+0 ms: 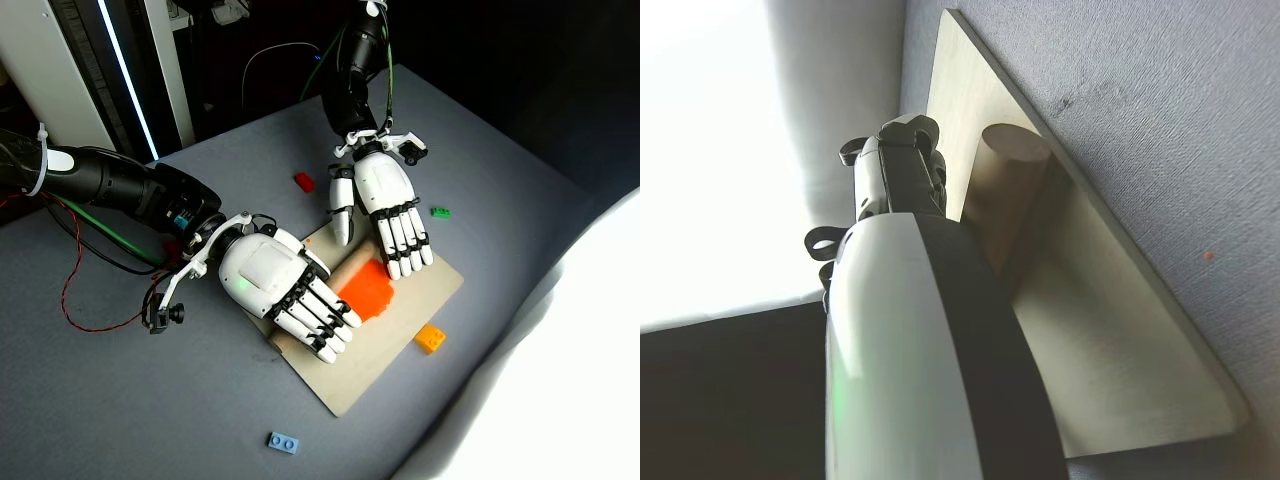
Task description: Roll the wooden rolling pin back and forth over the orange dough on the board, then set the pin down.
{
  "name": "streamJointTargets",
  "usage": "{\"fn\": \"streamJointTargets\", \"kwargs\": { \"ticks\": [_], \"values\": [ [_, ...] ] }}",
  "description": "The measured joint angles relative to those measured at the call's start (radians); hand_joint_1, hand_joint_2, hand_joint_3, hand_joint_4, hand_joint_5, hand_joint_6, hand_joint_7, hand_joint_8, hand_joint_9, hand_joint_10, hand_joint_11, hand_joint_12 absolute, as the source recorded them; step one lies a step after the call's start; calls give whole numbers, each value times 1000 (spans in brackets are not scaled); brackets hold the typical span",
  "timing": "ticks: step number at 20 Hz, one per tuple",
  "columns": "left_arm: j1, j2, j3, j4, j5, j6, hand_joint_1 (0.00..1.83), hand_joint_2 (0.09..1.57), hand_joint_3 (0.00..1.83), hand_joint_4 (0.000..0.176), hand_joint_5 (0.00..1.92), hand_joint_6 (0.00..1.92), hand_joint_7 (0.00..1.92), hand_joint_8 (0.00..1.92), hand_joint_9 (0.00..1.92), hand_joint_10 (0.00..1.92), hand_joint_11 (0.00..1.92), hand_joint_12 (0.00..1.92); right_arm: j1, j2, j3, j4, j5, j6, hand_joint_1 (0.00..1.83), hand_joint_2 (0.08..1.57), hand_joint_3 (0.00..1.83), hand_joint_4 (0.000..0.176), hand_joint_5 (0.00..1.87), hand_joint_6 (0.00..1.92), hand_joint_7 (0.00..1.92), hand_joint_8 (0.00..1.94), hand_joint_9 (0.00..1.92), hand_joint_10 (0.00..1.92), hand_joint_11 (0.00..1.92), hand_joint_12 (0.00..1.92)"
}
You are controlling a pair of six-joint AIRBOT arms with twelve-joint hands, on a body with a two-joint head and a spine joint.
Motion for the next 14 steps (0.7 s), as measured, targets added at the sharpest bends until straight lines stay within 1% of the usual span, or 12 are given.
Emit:
{"fn": "streamJointTargets", "kwargs": {
  "ticks": [4, 8, 11, 14],
  "values": [
    [0, 15, -13, 6, -1, 0, 0, 1473, 0, 0, 110, 0, 147, 2, 66, 3, 0, 0, 0, 8, -12, 1, 10, -4, 0, 1454, 0, 0, 287, 10, 321, 12, 280, 11, 0, 593],
    [14, 25, -33, 17, -4, 0, 0, 1470, 0, 0, 109, 0, 144, 0, 59, 0, 0, 0, -5, 13, -21, -2, 14, -8, 0, 1453, 0, 0, 281, 3, 296, 1, 277, 3, 0, 580],
    [31, 36, -46, 24, -2, 1, 0, 1476, 0, 0, 98, 0, 130, 0, 52, 0, 0, 0, -23, 17, -35, 2, 14, -14, 0, 1445, 0, 0, 284, 4, 322, 12, 284, 5, 0, 578],
    [42, 36, -55, 17, -15, 3, 0, 1476, 0, 0, 108, 5, 138, 4, 55, 2, 0, 0, -24, 18, -40, 4, 13, -15, 0, 1444, 0, 0, 301, 6, 329, 6, 292, 5, 0, 602]
  ]
}}
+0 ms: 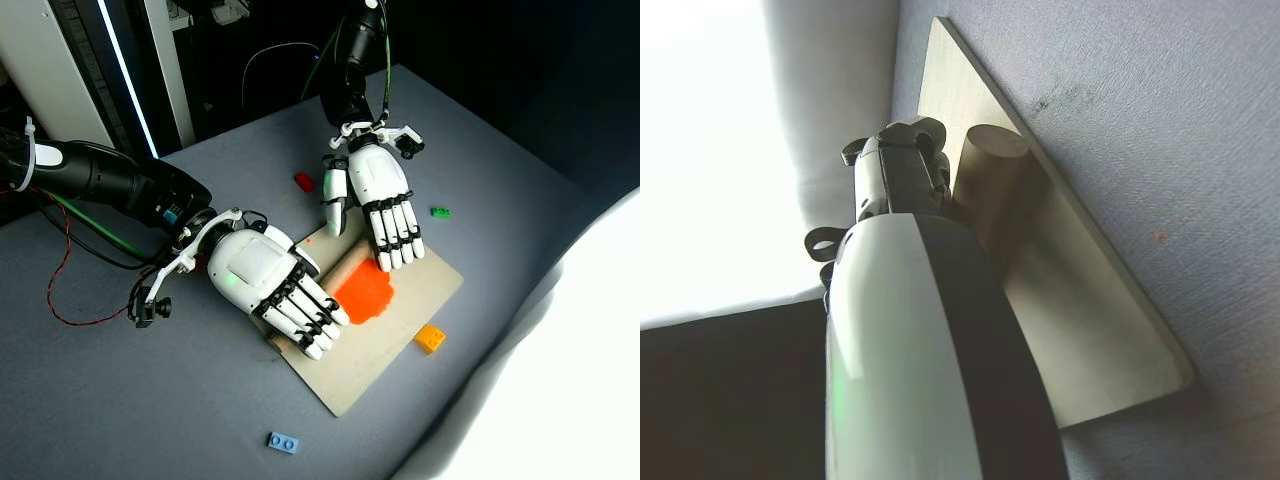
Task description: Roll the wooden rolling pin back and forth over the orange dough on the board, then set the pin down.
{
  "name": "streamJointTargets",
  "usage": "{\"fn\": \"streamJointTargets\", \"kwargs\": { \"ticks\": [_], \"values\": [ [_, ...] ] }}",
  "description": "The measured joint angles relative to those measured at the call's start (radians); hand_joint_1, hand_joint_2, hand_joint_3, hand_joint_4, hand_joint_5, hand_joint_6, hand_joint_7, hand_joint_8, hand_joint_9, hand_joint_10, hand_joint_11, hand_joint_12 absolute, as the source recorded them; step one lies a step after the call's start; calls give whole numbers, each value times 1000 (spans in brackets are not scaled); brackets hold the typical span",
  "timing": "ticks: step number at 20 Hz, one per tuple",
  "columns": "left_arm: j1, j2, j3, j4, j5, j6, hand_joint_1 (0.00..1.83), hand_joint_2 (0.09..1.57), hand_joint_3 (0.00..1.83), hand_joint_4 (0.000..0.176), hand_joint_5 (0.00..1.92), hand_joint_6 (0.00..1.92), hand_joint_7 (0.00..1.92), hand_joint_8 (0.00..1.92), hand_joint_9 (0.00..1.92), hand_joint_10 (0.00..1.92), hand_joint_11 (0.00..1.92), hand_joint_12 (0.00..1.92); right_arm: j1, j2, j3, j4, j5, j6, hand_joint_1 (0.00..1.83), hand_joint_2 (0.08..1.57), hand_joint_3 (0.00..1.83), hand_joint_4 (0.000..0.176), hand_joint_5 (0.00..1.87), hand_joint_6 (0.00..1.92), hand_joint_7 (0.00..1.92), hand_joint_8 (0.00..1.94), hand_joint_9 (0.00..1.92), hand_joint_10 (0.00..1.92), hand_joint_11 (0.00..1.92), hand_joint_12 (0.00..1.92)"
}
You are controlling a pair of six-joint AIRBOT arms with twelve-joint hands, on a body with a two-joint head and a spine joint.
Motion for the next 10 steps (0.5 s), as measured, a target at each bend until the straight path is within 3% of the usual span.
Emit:
{"fn": "streamJointTargets", "kwargs": {
  "ticks": [7, 10],
  "values": [
    [10, 5, -12, 3, -2, 1, 0, 1475, 0, 0, 91, 6, 125, 9, 46, 8, 0, 0, -7, 3, -12, 0, 1, -2, 0, 1452, 1, 0, 270, 0, 296, 1, 263, 0, 0, 537],
    [14, 19, -22, 6, 0, 1, 0, 1478, 1, 0, 113, 14, 138, 12, 57, 11, 0, 0, -7, 3, -16, -3, 3, -3, 0, 1455, 1, 0, 279, 3, 310, 2, 273, 3, 0, 592]
  ]
}}
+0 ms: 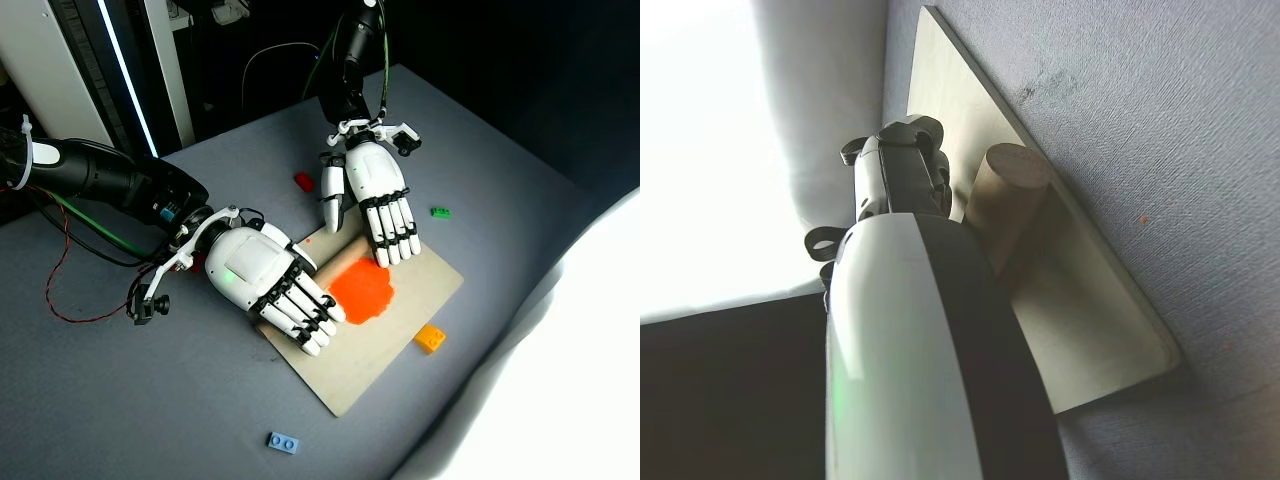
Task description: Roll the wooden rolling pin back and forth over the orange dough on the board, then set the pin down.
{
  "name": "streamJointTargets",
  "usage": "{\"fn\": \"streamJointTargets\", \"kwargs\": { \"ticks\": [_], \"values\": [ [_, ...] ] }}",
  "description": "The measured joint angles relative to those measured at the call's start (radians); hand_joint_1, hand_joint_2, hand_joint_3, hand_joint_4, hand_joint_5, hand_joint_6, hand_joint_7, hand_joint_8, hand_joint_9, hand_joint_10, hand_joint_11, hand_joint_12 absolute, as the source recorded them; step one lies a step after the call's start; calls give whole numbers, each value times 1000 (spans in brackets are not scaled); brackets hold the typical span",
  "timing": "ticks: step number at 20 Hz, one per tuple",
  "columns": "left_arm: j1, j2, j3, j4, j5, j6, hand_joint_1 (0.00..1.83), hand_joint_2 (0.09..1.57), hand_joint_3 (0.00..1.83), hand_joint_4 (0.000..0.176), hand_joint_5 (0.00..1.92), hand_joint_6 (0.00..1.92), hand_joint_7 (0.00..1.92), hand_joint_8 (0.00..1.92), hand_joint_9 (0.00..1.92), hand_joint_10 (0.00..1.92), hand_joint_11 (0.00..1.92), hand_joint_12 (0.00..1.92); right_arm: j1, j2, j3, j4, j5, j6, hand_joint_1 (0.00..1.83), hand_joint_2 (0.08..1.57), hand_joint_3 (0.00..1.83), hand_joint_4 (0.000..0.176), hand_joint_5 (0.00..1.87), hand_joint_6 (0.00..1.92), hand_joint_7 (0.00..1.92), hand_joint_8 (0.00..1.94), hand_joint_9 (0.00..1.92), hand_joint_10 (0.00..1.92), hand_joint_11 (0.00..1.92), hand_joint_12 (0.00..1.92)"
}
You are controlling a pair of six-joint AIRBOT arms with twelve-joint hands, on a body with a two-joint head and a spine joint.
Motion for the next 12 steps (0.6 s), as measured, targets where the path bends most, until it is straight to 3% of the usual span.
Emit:
{"fn": "streamJointTargets", "kwargs": {
  "ticks": [12],
  "values": [
    [24, 18, -29, 5, -7, -3, 0, 1474, 0, 0, 139, 14, 149, 8, 71, 11, 5, 4, -11, 6, -21, 0, 25, -14, 0, 1448, 0, 0, 294, 9, 320, 8, 274, 4, 0, 530]
  ]
}}
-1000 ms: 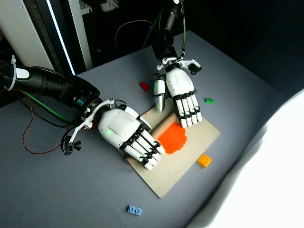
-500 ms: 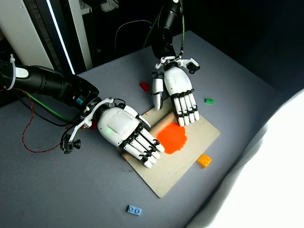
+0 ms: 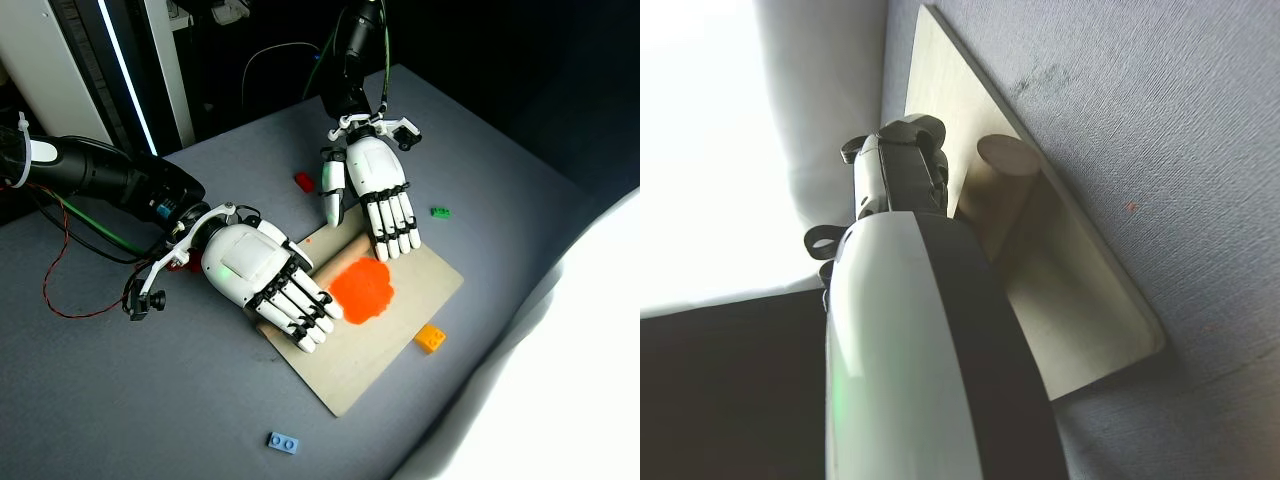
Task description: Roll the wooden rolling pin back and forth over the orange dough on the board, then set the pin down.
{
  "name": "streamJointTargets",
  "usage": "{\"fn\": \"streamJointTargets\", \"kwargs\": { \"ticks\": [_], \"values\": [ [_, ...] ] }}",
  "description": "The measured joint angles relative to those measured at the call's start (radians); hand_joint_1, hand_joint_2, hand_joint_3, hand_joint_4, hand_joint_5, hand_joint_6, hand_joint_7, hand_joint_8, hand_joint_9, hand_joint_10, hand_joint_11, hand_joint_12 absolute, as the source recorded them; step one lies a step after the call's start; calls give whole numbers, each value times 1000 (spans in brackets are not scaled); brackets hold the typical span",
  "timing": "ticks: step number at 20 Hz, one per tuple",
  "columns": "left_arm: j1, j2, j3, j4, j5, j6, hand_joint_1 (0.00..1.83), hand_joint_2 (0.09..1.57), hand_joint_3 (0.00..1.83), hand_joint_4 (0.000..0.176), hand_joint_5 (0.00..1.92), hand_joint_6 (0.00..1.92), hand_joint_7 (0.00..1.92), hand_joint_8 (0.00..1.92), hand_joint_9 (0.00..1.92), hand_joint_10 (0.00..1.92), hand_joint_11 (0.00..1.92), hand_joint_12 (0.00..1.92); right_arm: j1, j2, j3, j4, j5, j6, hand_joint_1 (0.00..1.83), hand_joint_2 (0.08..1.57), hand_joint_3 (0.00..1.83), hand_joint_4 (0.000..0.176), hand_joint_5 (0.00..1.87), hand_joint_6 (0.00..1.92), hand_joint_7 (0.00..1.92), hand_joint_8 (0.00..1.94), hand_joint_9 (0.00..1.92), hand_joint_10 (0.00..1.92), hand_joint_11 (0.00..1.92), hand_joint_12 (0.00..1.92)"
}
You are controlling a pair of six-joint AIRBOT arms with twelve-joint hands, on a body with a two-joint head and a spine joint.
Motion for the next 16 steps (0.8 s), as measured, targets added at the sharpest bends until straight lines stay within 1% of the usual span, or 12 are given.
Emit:
{"fn": "streamJointTargets", "kwargs": {
  "ticks": [2, 4, 7, 11, 13, 16],
  "values": [
    [3, 1, -4, -7, 1, 0, 0, 1473, 0, 0, 138, 12, 151, 8, 80, 13, 8, 6, 0, 1, -5, -1, 2, -1, 0, 1451, 0, 0, 282, 3, 304, 0, 271, 2, 0, 528],
    [8, 11, -14, -2, 2, 0, 0, 1473, 0, 0, 137, 11, 149, 6, 77, 11, 8, 7, 0, 1, -5, 0, 2, -2, 0, 1456, 1, 0, 287, 3, 321, 4, 292, 7, 0, 576],
    [9, 13, -16, -8, 0, 0, 0, 1472, 0, 0, 130, 6, 136, 0, 62, 3, 1, 1, 0, 1, -5, 0, 2, -2, 0, 1456, 0, 0, 286, 2, 316, 1, 285, 2, 0, 550],
    [10, 17, -26, -5, 1, 0, 0, 1471, 0, 0, 126, 3, 137, 0, 64, 2, 9, 6, 0, 1, -5, 0, 2, -3, 0, 1453, 0, 0, 288, 3, 328, 2, 302, 5, 0, 595],
    [10, 23, -27, -4, 0, 0, 0, 1475, 0, 0, 126, 3, 147, 4, 74, 6, 9, 6, 0, 1, -5, 0, 2, -5, 0, 1457, 1, 0, 277, 1, 312, 0, 282, 0, 0, 553],
    [11, 31, -35, -10, -1, 0, 0, 1475, 1, 0, 116, 0, 139, 0, 70, 3, 10, 9, -1, 1, -6, 0, 6, -8, 0, 1458, 1, 0, 282, 2, 309, 1, 281, 1, 0, 551]
  ]
}}
